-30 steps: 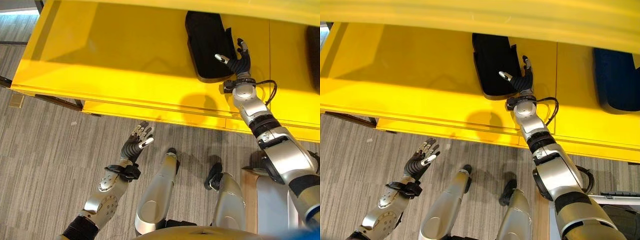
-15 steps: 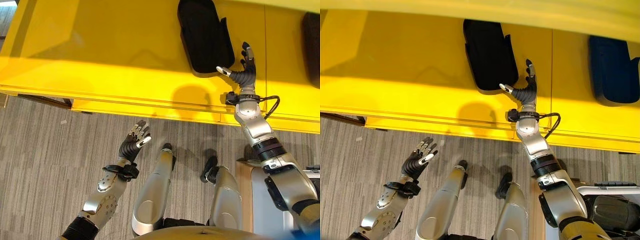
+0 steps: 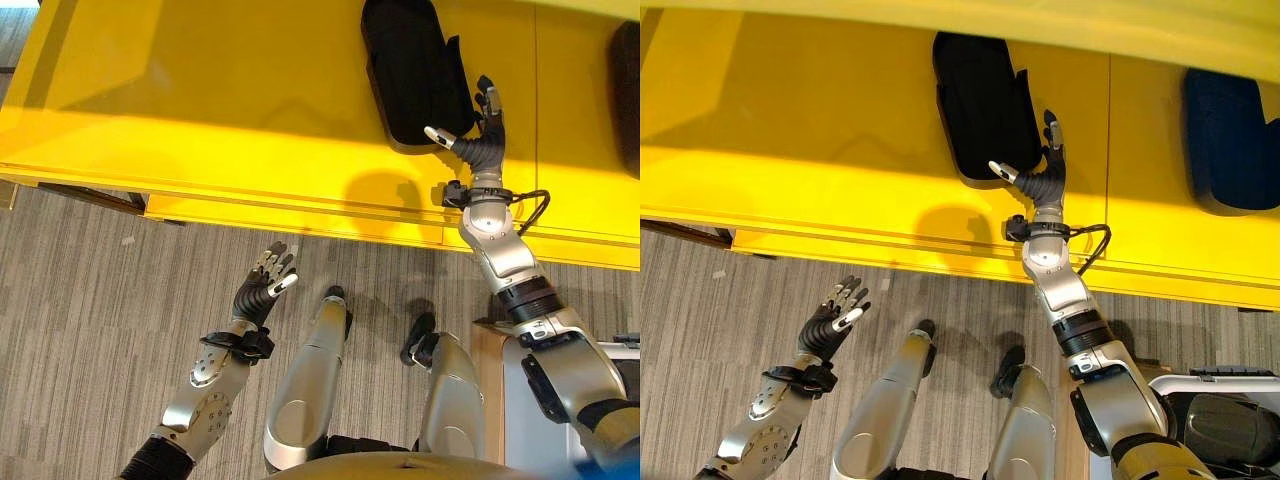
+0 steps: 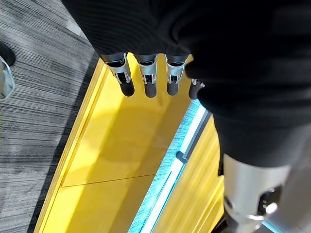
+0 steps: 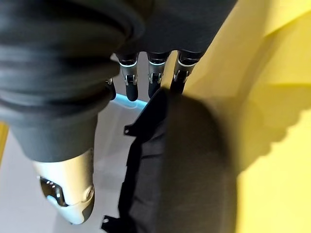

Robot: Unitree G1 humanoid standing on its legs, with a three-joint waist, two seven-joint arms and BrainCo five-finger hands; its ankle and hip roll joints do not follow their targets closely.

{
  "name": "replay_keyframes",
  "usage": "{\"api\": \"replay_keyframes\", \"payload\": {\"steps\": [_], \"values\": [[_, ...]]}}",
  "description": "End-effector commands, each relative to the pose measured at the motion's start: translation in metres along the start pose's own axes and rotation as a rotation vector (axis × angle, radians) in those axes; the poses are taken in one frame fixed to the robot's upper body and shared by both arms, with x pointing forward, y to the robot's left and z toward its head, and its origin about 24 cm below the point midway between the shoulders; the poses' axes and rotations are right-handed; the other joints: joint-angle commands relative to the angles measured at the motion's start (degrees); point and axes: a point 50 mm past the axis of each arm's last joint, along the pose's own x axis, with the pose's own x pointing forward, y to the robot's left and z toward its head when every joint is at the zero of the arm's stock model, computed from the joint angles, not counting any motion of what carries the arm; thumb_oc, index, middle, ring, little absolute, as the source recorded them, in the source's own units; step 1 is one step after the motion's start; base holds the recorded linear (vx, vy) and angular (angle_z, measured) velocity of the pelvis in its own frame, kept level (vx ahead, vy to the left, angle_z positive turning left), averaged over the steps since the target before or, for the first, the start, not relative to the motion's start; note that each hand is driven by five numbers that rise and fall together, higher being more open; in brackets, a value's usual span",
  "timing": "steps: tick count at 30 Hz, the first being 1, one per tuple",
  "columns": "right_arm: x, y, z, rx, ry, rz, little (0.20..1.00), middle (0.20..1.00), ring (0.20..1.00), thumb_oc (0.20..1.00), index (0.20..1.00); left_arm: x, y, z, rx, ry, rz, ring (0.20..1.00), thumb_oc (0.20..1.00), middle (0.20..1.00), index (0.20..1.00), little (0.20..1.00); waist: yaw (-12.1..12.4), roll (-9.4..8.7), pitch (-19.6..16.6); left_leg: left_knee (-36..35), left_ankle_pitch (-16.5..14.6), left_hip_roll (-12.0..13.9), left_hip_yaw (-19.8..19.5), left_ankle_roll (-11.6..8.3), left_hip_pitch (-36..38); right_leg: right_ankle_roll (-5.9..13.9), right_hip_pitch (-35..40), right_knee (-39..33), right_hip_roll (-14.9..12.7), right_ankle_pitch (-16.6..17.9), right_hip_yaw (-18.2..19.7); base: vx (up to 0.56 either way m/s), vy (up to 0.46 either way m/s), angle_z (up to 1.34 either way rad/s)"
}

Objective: Move parts from the plastic box to the shelf.

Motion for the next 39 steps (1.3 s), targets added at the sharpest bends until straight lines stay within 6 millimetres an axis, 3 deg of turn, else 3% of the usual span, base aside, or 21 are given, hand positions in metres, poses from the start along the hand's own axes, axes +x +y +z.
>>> {"api": "replay_keyframes", "payload": {"steps": [1,7,12,39], "values": [[0.014,-0.006,0.016,-0.003,-0.087,-0.023,1.0,1.0,1.0,1.0,1.0,-0.008,-0.007,0.015,0.011,-0.074,-0.043,1.0,1.0,1.0,1.0,1.0,1.3,0.9,-2.5,-0.4,1.9,3.2,-0.7,-1.02,-1.8,1.51,0.4,6.5,-1.5,-0.4,2.9,0.0,0.0,0.0],[0.028,0.001,0.029,-0.003,-0.112,-0.015,1.0,1.0,1.0,1.0,1.0,-0.008,-0.007,0.016,0.023,-0.072,-0.047,1.0,1.0,1.0,1.0,1.0,2.1,0.94,-2.5,-0.2,1.9,3.0,-0.8,-1.04,-1.9,1.62,0.4,6.7,-1.6,-0.5,2.9,0.0,0.0,0.0],[0.028,0.007,0.032,-0.001,-0.119,0.008,1.0,1.0,1.0,1.0,1.0,-0.008,-0.007,0.016,0.02,-0.072,-0.047,1.0,1.0,1.0,1.0,1.0,2.1,0.97,-2.3,0.0,1.7,3.0,-0.7,-0.99,-1.9,1.6,0.3,6.9,-1.5,-0.6,3.1,0.0,0.0,0.0],[-0.016,0.041,0.006,0.081,-0.034,0.17,1.0,1.0,1.0,1.0,1.0,-0.005,-0.01,0.013,0.003,-0.078,-0.023,1.0,1.0,1.0,1.0,1.0,1.4,1.05,-1.8,-0.2,1.8,3.3,-0.3,-1.0,-1.9,1.49,-0.3,7.3,-1.6,-0.8,3.3,0.0,0.0,0.0]]}}
